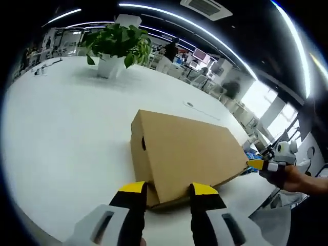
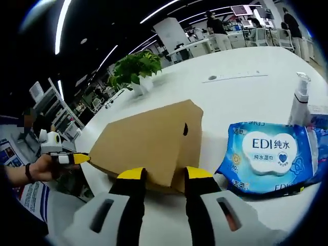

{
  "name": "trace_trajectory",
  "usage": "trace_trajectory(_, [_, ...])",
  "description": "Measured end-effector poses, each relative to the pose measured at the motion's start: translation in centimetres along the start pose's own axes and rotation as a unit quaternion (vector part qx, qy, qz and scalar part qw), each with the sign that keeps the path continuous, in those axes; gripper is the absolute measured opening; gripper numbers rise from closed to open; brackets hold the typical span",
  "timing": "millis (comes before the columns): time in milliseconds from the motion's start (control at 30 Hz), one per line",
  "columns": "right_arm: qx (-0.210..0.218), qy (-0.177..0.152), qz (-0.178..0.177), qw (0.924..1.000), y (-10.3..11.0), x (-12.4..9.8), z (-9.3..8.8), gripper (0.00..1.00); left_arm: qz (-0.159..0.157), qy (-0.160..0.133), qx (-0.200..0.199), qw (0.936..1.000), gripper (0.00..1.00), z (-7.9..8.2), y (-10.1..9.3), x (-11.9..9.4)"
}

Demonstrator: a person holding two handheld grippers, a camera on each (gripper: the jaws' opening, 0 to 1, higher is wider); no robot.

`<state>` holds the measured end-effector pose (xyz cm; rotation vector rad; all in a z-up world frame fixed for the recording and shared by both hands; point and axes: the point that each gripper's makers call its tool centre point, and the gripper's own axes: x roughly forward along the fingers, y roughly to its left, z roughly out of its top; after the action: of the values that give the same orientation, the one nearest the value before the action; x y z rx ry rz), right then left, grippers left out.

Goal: Operate the shoe box by opening the lid, removing the specified soft item, and placing it in the target area until the item is outside and the box remains undamaged.

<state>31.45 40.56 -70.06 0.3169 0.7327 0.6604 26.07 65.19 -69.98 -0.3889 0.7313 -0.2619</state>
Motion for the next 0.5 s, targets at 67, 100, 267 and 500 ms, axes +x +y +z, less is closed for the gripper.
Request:
trace_trajectory(67, [0.002, -0.001, 0.0, 1.0, 0.0, 0.0, -0.1, 0.28, -0.002, 0.003, 0.003, 1.0, 0.34, 0.0, 0.0, 0.0])
trace_trajectory(100, [0.003, -0.003, 0.0, 1.0, -0.1, 0.0, -0.1, 0.28, -0.003, 0.005, 0.003, 1.0, 0.34, 0.0, 0.0, 0.0])
trace_trajectory(267, [0.006, -0.002, -0.001, 1.0, 0.0, 0.1, 0.0, 0.28, 0.0, 0.005, 0.007, 1.0, 0.34, 0.8, 0.1, 0.8])
trace_trajectory(500, [0.01, -0.006, -0.018, 0.9998, -1.0, 0.3, 0.8, 0.28, -0.008, 0.016, 0.021, 0.9996, 0.34, 2.9, 0.1, 3.2])
